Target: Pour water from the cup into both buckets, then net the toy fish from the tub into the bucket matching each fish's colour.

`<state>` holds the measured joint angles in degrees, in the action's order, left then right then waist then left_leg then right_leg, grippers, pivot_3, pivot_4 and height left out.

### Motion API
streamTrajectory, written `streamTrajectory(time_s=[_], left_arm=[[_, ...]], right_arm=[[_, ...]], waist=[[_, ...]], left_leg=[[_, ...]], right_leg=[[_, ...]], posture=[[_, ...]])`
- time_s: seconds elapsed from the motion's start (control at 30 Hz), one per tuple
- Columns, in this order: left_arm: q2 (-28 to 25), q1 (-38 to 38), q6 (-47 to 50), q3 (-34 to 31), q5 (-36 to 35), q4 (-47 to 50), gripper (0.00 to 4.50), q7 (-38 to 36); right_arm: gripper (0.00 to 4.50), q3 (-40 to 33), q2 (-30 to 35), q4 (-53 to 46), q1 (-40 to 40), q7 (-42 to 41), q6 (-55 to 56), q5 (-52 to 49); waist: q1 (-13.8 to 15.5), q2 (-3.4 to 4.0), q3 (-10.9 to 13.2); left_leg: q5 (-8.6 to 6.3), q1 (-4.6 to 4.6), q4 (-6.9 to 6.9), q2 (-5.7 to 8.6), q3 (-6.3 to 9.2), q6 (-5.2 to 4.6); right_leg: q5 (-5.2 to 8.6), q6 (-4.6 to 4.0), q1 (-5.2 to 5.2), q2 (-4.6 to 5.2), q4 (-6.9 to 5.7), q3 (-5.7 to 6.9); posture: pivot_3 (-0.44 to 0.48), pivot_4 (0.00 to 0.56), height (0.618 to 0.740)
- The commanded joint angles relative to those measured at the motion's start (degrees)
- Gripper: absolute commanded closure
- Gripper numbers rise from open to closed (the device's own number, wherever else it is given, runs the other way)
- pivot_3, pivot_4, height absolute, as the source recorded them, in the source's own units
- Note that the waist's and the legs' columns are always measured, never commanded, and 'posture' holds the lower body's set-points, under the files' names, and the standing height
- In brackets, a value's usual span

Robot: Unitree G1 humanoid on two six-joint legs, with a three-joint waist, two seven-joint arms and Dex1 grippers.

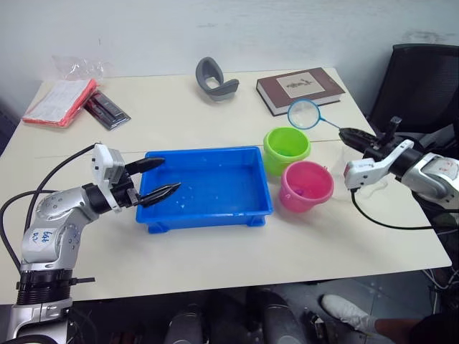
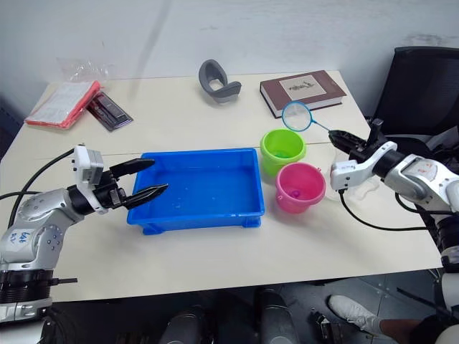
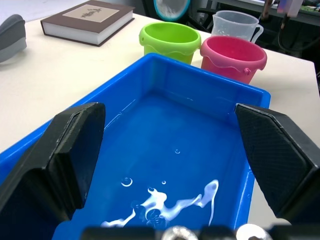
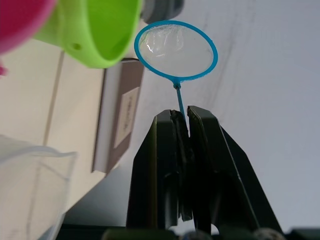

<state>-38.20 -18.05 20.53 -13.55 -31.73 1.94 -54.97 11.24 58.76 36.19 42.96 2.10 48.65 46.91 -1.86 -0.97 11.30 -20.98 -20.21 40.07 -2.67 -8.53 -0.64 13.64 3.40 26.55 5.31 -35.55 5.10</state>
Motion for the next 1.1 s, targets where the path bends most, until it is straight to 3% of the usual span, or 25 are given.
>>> streamTrajectory(time_s=[0.03,0.17,0.3,0.53,0.73,0.83,1.1], left_arm=[[-0.6,-0.1,-1.1,-2.5,-1.7,2.3,0.06,-0.5],[-0.9,-0.1,-1.5,-5.2,-5.3,3.1,0.06,-3.5],[-3.0,0.7,-2.4,-5.8,-7.0,4.8,0.06,-8.9],[-9.3,6.7,0.0,-9.4,-9.6,9.1,0.06,-14.2],[-12.8,21.3,-2.6,-17.7,-7.0,7.5,0.06,-18.9],[-12.7,30.8,-5.4,-20.4,-5.0,8.4,0.06,-22.6],[-9.6,42.4,-5.6,-21.9,-5.8,15.0,0.06,-21.3]], right_arm=[[4.50,-3.8,-2.9,0.7,0.1,-8.6,0.1,-17.0],[4.50,-4.9,-6.2,-5.2,-1.5,-26.3,-4.2,-39.6],[4.50,-5.2,-8.9,-17.9,-5.4,-43.2,-20.8,-59.1],[4.50,-5.3,-11.5,-35.7,-9.9,-56.9,-40.7,-74.4],[4.50,0.9,-13.8,-49.5,-16.4,-65.3,-48.1,-76.5],[4.50,6.4,-15.4,-52.8,-20.0,-68.2,-44.9,-69.9],[4.50,15.6,-24.9,-42.9,-23.9,-66.9,-41.0,-57.3]], waist=[[0.0,0.00,0.0],[0.0,0.00,0.0],[0.2,0.00,0.0],[0.3,0.00,0.0],[0.2,0.00,0.0],[0.3,-0.01,0.0],[0.5,-0.52,-0.3]], left_leg=[[0.00,0.02,0.00,-0.01,-0.02,0.01],[0.01,0.02,0.00,-0.05,0.01,0.00],[0.00,0.03,0.01,-0.10,0.14,-0.01],[-0.05,0.02,0.03,-0.07,0.19,-0.09],[-0.13,0.02,-0.03,-0.12,0.20,-0.03],[-0.18,-0.01,0.00,-0.10,0.22,-0.07],[-0.29,0.01,0.06,0.00,0.32,-0.14]], right_leg=[[0.00,0.00,-0.05,-0.06,0.01,0.01],[-0.01,0.01,-0.07,-0.38,-0.04,-0.03],[-0.02,0.02,-0.05,-0.40,-0.06,-0.07],[-0.02,0.01,-0.05,-0.04,-0.08,0.05],[0.03,-0.09,-0.01,-0.03,-0.04,0.53],[0.04,-0.10,0.00,0.00,0.03,0.65],[0.08,-0.18,-0.05,0.18,0.12,0.73]], posture=[[0.000,0.150,0.740],[0.000,0.150,0.740],[0.000,0.150,0.740],[0.000,0.150,0.740],[0.000,0.150,0.740],[0.000,0.150,0.740],[0.000,0.150,0.740]])
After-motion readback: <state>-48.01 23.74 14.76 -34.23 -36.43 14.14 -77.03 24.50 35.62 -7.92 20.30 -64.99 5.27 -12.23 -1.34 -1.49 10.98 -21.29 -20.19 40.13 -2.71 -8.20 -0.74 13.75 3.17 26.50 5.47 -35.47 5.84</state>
